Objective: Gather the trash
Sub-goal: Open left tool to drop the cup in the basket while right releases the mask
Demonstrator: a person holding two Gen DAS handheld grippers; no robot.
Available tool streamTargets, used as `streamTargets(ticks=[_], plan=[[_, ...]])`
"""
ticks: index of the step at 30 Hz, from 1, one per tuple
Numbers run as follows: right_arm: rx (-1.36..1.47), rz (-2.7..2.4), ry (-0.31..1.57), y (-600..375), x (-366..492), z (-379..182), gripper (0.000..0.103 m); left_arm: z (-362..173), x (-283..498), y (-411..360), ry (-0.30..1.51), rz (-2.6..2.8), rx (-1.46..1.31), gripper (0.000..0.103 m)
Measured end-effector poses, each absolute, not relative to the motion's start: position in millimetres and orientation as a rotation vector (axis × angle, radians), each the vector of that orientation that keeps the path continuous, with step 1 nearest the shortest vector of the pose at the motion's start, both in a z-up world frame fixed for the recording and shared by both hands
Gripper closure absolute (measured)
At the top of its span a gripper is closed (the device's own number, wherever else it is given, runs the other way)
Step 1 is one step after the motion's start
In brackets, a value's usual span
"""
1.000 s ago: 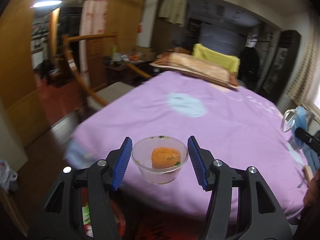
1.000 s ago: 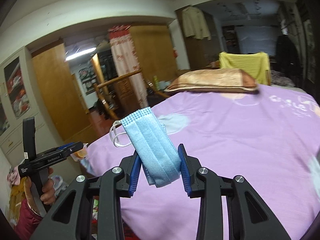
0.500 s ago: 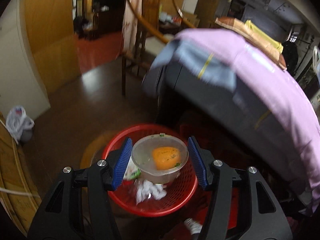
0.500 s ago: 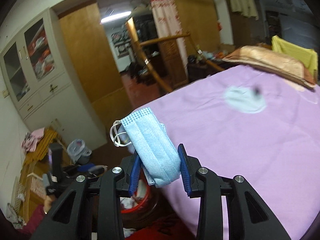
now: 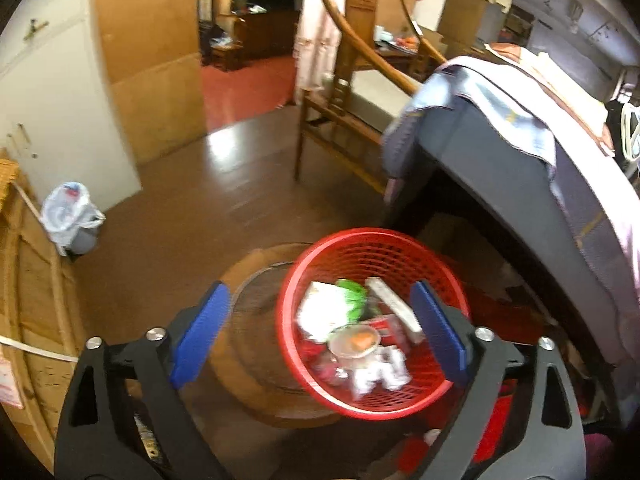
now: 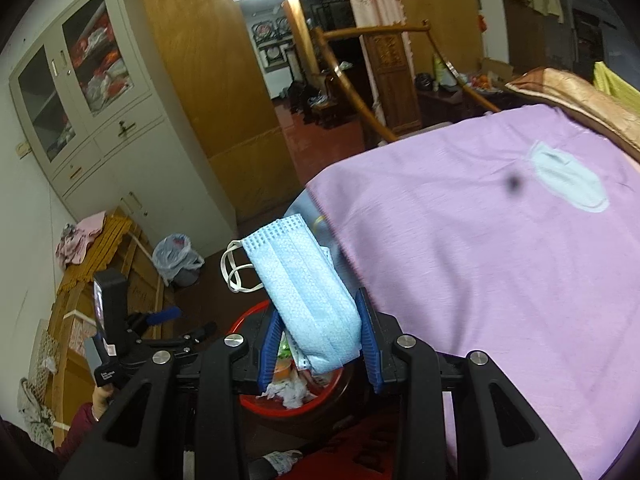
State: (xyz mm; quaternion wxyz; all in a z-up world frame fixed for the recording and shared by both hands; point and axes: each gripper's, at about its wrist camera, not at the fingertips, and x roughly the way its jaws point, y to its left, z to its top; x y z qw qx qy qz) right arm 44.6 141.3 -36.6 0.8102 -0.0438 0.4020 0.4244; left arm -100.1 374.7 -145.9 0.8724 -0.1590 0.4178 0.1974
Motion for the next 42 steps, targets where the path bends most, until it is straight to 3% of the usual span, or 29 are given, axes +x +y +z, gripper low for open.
streamTargets(ticks=[19,42], plan=[[-0.249,0.999,1.096,253,25,-138,0.068,-174,-131,363,0.974,0.528,-0.154,0.007],[-0.314,0.958,1.118,270,28,-162,0.065,-182,-130,363,0.973,0.562,-0.118,0.007]])
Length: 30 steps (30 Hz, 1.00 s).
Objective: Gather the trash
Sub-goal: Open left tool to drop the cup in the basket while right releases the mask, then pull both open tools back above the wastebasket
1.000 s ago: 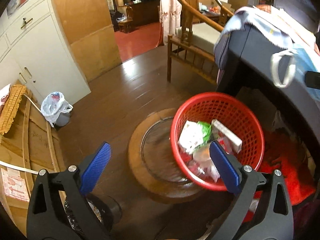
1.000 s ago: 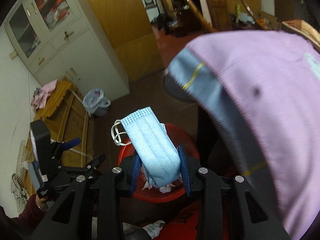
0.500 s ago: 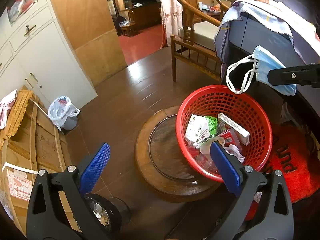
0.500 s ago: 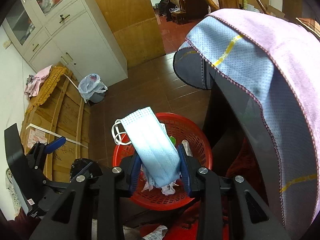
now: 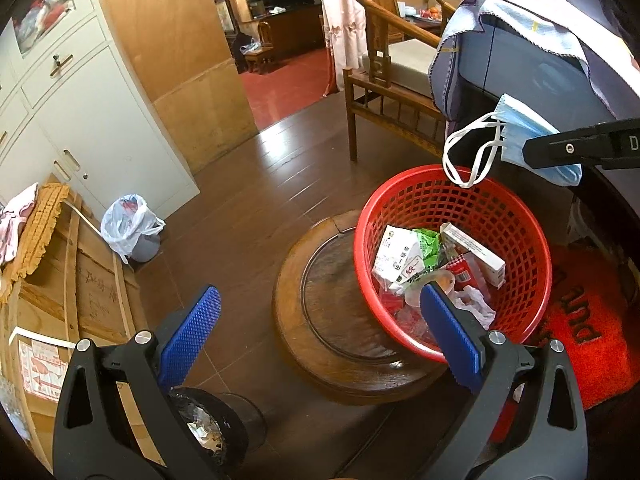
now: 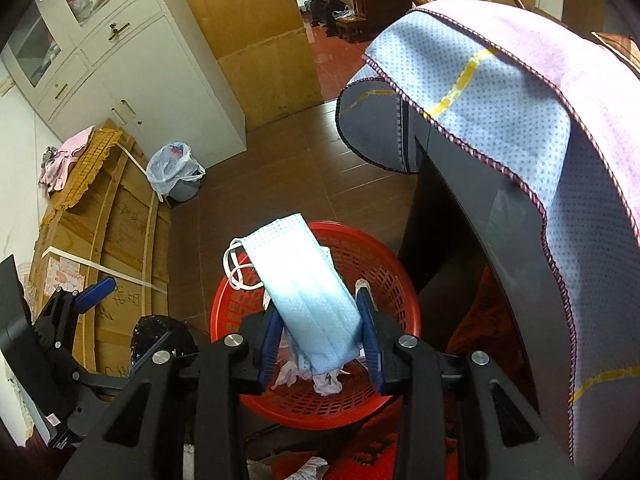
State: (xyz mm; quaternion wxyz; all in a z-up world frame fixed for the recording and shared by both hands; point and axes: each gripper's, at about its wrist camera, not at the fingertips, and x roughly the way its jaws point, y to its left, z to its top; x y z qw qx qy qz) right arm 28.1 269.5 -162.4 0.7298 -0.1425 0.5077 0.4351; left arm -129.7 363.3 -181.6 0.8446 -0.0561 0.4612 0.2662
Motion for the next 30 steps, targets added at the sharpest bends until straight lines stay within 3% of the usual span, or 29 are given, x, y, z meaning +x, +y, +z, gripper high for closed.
streamTargets(ticks=[4,17,30], plan=[[-0.324,0.950,1.109,270,26,-161,0.057,-181,-129,362,0.974,0.559,-0.115,0.007],[-0.310,0.953,1.066,255,21,-143,0.057,-166,-127,355,0.943,0.547,-0.092,0.007],[-0.245,0.950,0.914,207,-4,-79,0.056,-111,-127,325,0.818,0.516,-0.033,0.007]])
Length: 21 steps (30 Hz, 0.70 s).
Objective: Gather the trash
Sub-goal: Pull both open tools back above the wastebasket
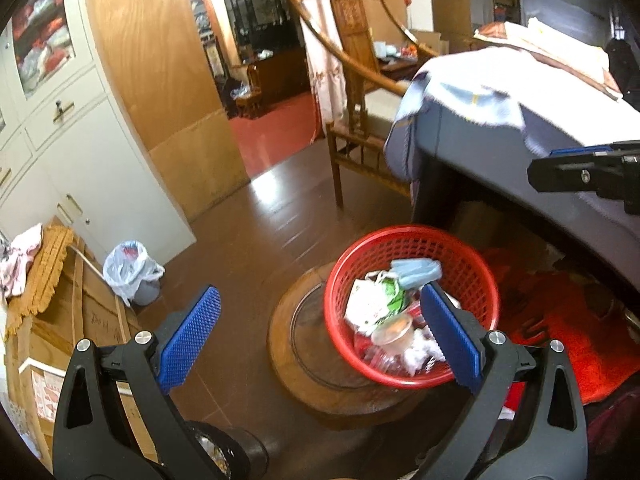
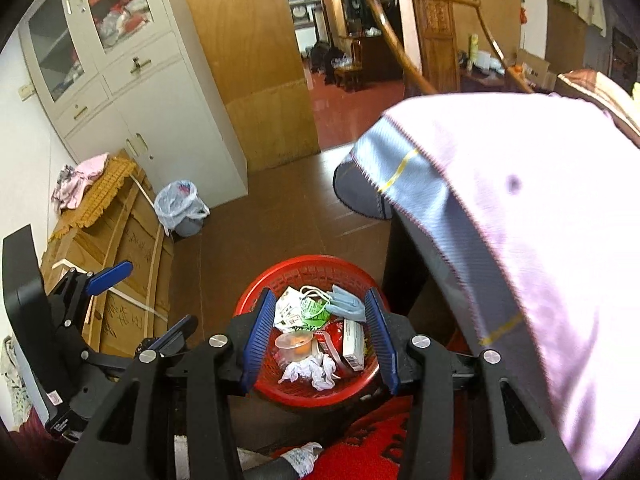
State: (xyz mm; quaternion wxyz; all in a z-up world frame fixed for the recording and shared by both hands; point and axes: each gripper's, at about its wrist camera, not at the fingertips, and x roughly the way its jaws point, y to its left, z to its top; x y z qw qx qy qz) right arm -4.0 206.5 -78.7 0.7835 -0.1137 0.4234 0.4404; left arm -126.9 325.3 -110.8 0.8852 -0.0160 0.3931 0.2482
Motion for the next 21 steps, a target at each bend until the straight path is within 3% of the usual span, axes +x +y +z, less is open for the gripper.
streamTargets(ticks=[7,15,21], plan=[[-0.189,0.930,0.811,158,-16,-44,0.046,-70,-121,294,0.747,0.467,-0.005,0.007],[-0.136,0.893,0.685,84,-24,-20,0.021,-41,-108,246,0.736,0.443,0.050,0.007],[-0.091,0.909,0.636,39,-25,-18,0.016,-27,-88,210,0.767,0.472,0.065,0.007]])
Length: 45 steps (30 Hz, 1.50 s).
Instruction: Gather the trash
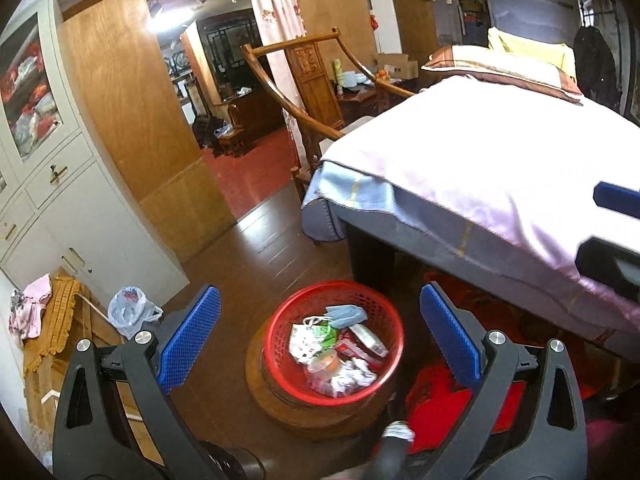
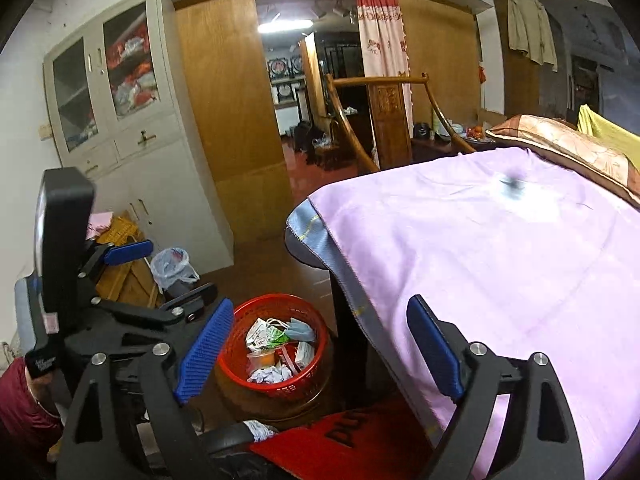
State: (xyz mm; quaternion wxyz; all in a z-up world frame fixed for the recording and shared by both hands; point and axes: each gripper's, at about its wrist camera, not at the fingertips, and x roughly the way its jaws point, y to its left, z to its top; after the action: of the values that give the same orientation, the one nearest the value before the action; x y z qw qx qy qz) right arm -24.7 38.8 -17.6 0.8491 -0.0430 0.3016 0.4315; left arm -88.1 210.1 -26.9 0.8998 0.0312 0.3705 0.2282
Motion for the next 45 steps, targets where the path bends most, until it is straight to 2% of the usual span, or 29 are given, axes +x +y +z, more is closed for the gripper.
streamTargets(ticks=[10,24,33,45], plan=[[-0.059,1.046,0.640,14,-31,-32,0.013,-32,-114,196,0.839,0.724,-0.020,0.007],[-0.317,1.056,0.885,126,-53,-98,0.013,-95,-120,269,0.877,0.761,-0.168,0.007],[-0.375,0.967,1.051,181,-25,-139,0.013,-149,-123,323,0.993,0.752,-0.278,0.007],[-0.500,0.958,1.046,218,-23,-154,0.013,-163,-123,336,1.026,0.765,-0.291,0.007]])
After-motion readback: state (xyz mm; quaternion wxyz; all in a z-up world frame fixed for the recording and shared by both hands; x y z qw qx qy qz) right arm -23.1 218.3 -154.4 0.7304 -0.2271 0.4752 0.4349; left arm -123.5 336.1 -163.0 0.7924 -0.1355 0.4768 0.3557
